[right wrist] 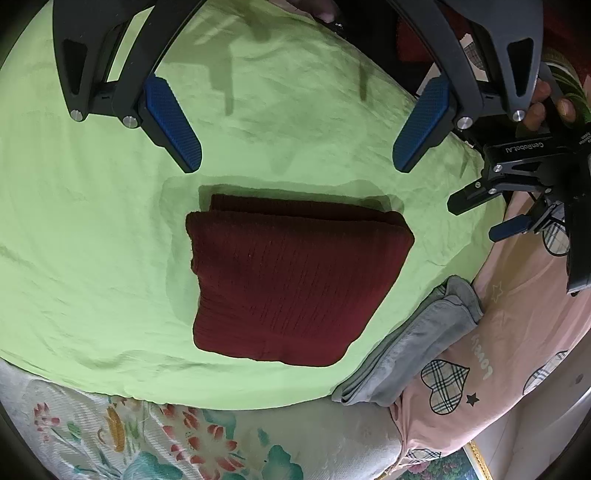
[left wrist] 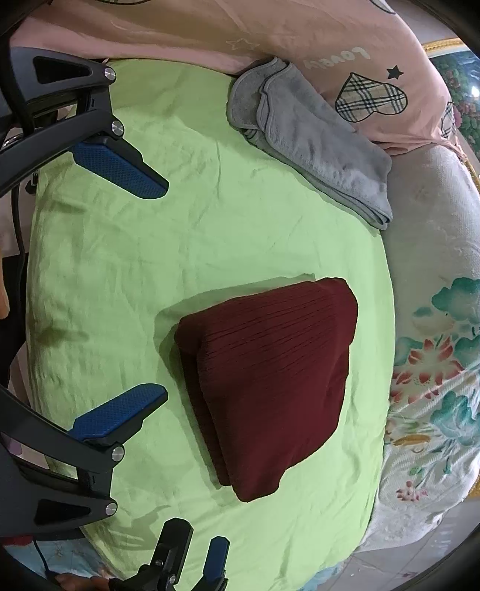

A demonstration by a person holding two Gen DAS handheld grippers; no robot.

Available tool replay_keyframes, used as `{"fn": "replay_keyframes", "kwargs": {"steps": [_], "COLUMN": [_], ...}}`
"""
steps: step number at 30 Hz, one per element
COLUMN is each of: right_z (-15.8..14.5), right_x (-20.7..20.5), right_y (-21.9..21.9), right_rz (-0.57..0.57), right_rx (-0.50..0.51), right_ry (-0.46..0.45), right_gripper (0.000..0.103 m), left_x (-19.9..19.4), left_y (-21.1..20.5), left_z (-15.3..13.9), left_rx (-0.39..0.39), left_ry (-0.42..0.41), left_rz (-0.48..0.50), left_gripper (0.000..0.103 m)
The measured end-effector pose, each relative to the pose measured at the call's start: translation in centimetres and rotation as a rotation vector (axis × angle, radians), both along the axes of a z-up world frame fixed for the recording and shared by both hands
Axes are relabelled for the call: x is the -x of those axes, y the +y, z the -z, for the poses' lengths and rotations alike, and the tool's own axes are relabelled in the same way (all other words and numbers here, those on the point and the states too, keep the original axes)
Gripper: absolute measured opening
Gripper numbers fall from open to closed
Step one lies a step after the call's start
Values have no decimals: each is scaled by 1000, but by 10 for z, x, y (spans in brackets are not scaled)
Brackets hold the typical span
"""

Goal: Fold large clothes

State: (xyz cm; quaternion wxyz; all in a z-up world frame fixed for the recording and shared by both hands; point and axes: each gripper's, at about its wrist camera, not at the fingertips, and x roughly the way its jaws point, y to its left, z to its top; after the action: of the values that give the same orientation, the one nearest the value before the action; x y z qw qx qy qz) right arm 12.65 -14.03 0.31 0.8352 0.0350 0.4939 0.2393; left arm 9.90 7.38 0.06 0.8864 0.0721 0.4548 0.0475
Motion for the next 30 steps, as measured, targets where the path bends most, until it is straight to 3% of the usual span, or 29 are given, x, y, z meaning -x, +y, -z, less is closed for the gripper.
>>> {"fn": "replay_keyframes", "kwargs": {"steps": [30], "right_z": [-1], "right_x": [-10], "right_y": [0], "right_rz": [5], "right_rx": [-3], "right_ry": [3], "right_gripper": [103], "left_x": [-11], "left_y": [-2], "left_z": [2], "left_rx": [14], "left_ry": [8], "left_rz": [-1], "left_gripper": [101]}}
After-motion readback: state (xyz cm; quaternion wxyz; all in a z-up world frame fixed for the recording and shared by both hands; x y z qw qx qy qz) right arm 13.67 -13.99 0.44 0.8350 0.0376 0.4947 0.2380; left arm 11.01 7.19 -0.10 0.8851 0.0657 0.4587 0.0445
